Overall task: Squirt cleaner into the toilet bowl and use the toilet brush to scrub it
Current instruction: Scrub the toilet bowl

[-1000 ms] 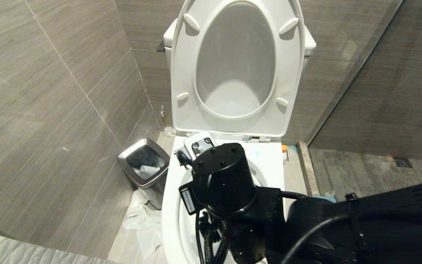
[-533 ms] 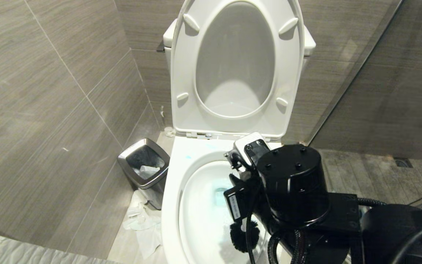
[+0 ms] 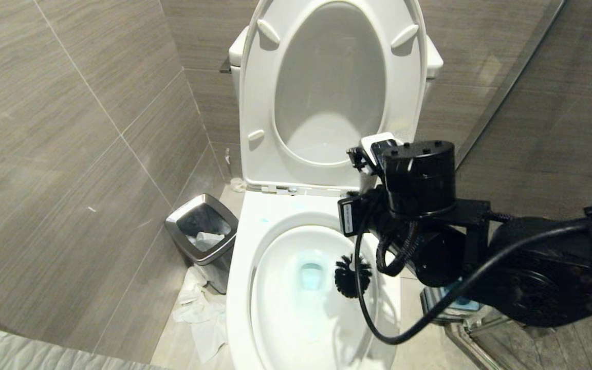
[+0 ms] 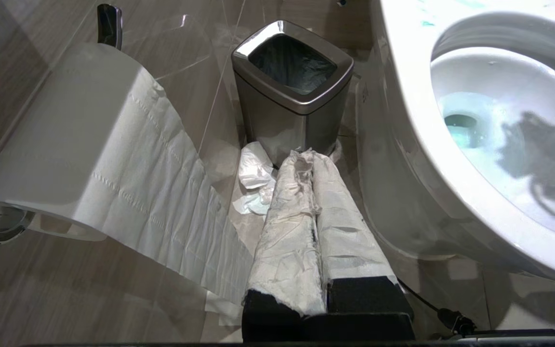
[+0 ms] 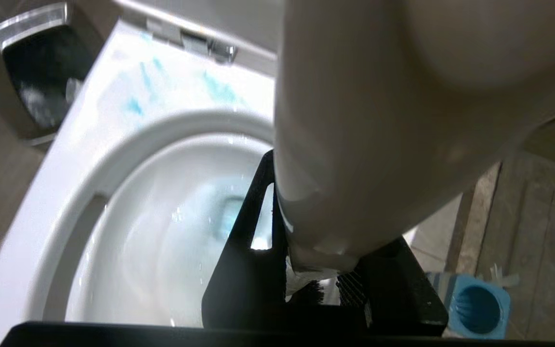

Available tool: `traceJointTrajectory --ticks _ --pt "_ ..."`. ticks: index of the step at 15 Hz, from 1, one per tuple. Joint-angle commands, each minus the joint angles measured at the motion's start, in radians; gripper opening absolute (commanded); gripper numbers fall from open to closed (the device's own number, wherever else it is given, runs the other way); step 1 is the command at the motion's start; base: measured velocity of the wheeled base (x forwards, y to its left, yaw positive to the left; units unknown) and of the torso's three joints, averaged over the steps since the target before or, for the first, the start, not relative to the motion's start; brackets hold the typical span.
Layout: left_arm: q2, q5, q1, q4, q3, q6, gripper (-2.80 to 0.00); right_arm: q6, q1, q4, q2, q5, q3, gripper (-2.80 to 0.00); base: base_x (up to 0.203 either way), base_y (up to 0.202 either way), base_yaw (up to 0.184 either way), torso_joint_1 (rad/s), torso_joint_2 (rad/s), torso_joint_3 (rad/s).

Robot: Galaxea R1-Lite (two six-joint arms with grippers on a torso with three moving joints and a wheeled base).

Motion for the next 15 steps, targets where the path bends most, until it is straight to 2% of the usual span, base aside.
traceJointTrajectory --ticks 1,5,9,12,15 --pt "0.001 0.0 0.0 0.0 0.002 0.0 -2.8 -0.01 -0.011 -0.003 0.094 -0.005 -0.116 -2.8 0.0 0.0 0.0 0.0 0.0 0.0" --pt "0.001 0.0 0.0 0.0 0.002 0.0 -2.8 -0.054 0.006 0.002 0.19 -0.003 -0.249 -2.8 0.0 0.0 0.0 0.0 0.0 0.0" --pt "0.001 0.0 0.0 0.0 0.002 0.0 -2.8 -0.06 0.008 0.002 0.249 0.02 -0.249 -2.8 0.0 0.0 0.0 0.0 0.0 0.0" --pt "0.001 0.0 0.0 0.0 0.002 0.0 -2.8 -0.056 0.003 -0.002 0.35 0.031 -0.303 -2.8 0.0 0.0 0.0 0.0 0.0 0.0" --pt "0.001 0.0 0.0 0.0 0.002 0.0 -2.8 -0.055 -0.005 -0.003 0.484 0.037 -0.429 -2.8 0.0 0.0 0.0 0.0 0.0 0.0"
